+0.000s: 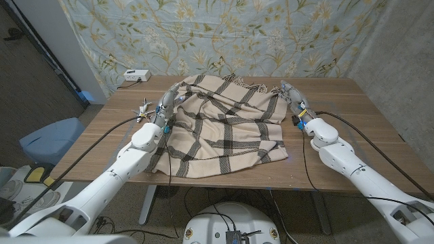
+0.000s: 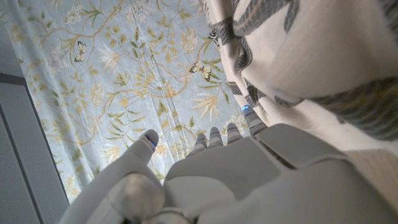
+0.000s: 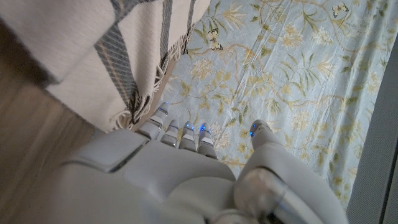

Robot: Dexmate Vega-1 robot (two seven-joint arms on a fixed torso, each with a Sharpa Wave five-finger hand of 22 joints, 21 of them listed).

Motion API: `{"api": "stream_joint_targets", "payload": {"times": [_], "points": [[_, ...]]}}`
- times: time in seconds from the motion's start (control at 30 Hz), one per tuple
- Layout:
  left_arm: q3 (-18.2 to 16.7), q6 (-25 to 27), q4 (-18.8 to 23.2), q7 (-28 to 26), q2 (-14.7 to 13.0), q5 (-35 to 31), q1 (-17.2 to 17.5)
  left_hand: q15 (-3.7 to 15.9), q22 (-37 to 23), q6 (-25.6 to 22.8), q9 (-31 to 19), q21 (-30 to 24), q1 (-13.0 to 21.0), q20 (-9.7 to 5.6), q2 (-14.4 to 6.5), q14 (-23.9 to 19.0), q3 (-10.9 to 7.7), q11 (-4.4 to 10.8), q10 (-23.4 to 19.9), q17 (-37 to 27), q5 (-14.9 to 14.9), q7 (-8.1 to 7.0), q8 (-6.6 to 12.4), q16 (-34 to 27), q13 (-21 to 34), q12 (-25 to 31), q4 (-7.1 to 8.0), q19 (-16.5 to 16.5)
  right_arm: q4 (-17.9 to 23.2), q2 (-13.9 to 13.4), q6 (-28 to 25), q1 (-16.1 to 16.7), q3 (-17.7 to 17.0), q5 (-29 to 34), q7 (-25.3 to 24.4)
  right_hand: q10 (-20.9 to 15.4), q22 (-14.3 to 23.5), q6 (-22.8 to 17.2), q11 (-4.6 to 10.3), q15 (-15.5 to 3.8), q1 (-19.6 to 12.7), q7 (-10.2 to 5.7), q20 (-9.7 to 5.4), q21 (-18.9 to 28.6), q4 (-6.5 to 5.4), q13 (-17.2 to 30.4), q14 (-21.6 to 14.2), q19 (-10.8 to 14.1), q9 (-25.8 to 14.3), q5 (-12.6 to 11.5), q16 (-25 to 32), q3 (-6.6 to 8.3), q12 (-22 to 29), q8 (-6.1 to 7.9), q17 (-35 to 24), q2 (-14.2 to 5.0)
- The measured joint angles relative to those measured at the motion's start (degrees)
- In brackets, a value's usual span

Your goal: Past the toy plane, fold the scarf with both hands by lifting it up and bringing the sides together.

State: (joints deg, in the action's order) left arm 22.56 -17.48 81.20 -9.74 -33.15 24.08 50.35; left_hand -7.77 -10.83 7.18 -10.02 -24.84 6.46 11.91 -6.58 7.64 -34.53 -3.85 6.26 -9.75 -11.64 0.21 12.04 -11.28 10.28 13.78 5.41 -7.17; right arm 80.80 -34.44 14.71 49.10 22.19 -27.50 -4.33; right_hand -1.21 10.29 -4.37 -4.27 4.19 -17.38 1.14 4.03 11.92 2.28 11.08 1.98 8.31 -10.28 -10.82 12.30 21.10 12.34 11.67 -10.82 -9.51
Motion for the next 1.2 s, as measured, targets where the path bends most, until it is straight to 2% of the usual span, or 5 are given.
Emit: {"api": "stream_joint_targets", "payload": {"times": [0.33,0.37,0.4,0.53,1.2], "points": [[0.5,3.2,8.8,-8.8,-4.3,-12.9,3.4,-0.1,0.0,-3.8,0.0,0.3,0.9,0.17,-0.4,-2.1,-0.58,0.46,-2.9,0.0,0.2,-0.17,0.11,0.0,0.3,0.4,-0.68,1.1,6.1,-4.4,-4.4,2.0,0.1,8.4,-5.1,-2.7,0.0,-2.5,-0.14,0.12,-1.1,-0.53,0.37,0.4,0.1,0.0,-3.1,1.4,-0.3,0.1,1.2,1.45,0.8,0.22,-0.5,-1.06],[0.5,5.1,9.8,-11.7,-4.8,-17.9,3.9,-0.1,0.0,-3.8,0.0,0.3,0.9,0.17,-0.4,-2.1,-0.74,0.3,-3.1,0.0,0.2,-0.17,0.11,0.0,0.3,0.4,-0.85,1.1,6.1,-4.4,-4.5,2.0,0.1,8.5,-5.2,-2.9,0.0,-2.7,-0.35,0.19,-1.1,-0.44,0.39,0.7,0.2,0.0,-3.2,1.4,-0.3,0.2,1.3,1.55,0.8,0.22,-0.5,-1.06],[0.5,5.9,9.8,-12.8,-4.8,-19.9,3.9,0.01,0.0,-3.9,0.0,0.3,0.9,0.17,-0.4,-2.2,-0.81,0.29,-3.1,0.0,0.4,-0.08,0.11,0.0,0.3,0.4,-0.91,1.1,9.6,-6.9,-5.1,3.4,0.0,9.5,-5.7,-2.9,0.0,-2.9,-0.36,0.0,-1.1,-0.55,0.59,0.9,0.29,0.0,-3.4,1.7,-0.3,0.2,1.3,1.64,0.8,0.22,-0.5,-1.07],[0.5,8.1,12.8,-15.3,-6.2,-24.3,5.6,-0.12,0.0,-4.1,0.0,0.3,0.9,-0.02,-0.4,-2.8,-0.59,0.59,-3.4,0.0,0.4,-0.31,0.11,0.0,0.3,0.4,-1.14,1.2,12.9,-9.3,-6.6,4.8,-0.4,11.6,-6.7,-3.8,0.0,-3.5,-0.5,-0.1,-1.7,-0.76,0.38,0.9,0.29,0.0,-4.1,2.1,-0.3,0.2,1.5,2.05,1.0,0.66,-0.5,-1.22],[-2.2,16.8,26.6,-22.5,-11.8,-37.4,17.4,-0.02,0.0,-5.3,0.0,0.5,1.5,0.29,-0.4,-2.8,-0.88,0.6,-4.0,0.0,0.6,-0.9,0.11,0.0,0.3,0.4,-1.66,1.6,26.9,-18.4,-16.0,12.2,-3.0,22.7,-10.7,-4.2,0.0,-4.0,-0.03,-0.33,-2.3,-1.07,0.38,0.9,0.33,0.0,-3.9,2.7,-0.3,0.2,1.5,2.63,1.0,0.38,-0.8,-1.21]]}}
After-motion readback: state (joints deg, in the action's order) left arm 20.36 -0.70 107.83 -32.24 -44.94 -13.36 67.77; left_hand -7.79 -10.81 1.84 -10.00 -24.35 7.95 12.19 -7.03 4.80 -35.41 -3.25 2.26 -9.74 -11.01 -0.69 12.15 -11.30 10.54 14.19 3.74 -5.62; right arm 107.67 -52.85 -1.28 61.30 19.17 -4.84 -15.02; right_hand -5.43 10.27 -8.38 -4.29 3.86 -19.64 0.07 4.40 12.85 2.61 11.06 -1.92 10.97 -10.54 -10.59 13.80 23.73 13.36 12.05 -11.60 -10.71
